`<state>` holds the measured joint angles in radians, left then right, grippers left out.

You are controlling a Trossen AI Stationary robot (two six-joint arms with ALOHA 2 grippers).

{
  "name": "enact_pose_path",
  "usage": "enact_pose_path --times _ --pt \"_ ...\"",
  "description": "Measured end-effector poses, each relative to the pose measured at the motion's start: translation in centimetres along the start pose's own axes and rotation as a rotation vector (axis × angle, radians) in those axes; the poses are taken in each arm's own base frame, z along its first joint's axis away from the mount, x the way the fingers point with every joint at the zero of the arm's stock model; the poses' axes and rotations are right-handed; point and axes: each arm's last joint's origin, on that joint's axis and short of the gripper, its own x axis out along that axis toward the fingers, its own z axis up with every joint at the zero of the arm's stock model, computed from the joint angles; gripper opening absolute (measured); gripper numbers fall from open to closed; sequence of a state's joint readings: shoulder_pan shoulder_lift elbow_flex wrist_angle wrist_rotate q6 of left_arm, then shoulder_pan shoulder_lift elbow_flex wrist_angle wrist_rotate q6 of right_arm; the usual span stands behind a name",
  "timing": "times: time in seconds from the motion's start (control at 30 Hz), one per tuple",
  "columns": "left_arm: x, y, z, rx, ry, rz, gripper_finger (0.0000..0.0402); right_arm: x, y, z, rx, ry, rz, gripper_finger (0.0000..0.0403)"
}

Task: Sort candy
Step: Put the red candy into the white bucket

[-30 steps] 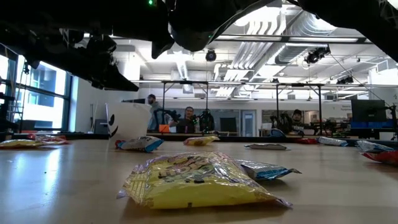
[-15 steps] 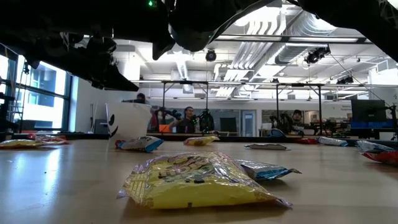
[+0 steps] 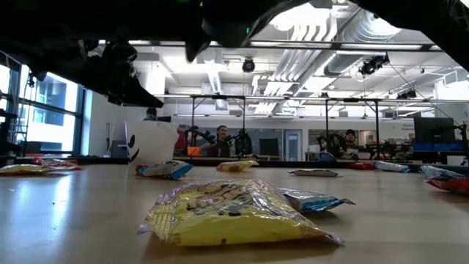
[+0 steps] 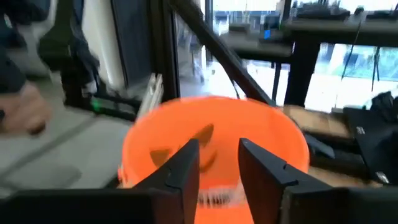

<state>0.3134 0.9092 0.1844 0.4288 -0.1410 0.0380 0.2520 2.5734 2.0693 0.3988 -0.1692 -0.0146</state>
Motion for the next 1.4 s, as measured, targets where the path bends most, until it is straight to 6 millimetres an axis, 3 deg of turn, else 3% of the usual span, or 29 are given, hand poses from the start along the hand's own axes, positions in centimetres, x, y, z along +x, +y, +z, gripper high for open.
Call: enact_pose_path --times 0.27,0.43,0.57,0.93,1.23,1.4 --pt "0.0 -0.1 -0.1 0.001 0.011 -0.027 0.0 -1.9 -0.4 2.2 -0.202 0.203 -0.022 0.0007" --pt "0.0 -0.1 -0.2 0.002 0.015 -0.028 0.0 -4.3 -0.5 0.4 -0.201 0.274 -0.104 0.0003" --pt "0.0 -0.1 -0.2 0.003 0.014 -0.028 0.0 -8.5 -0.6 -2.1 -0.173 0.277 -0.226 0.0002" --pt "0.0 -0.1 -0.2 0.021 0.014 -0.03 0.0 -21.9 -0.5 -3.2 -0.037 0.139 -0.483 0.0" --pt "0.0 -0.4 -0.2 0.041 0.058 -0.09 0.0 -28.1 -2.2 -4.5 0.021 0.186 -0.595 0.0" --pt "0.2 -0.9 1.9 0.093 0.149 -0.161 0.0 -30.7 -3.8 -5.6 0.049 0.23 -0.631 0.0"
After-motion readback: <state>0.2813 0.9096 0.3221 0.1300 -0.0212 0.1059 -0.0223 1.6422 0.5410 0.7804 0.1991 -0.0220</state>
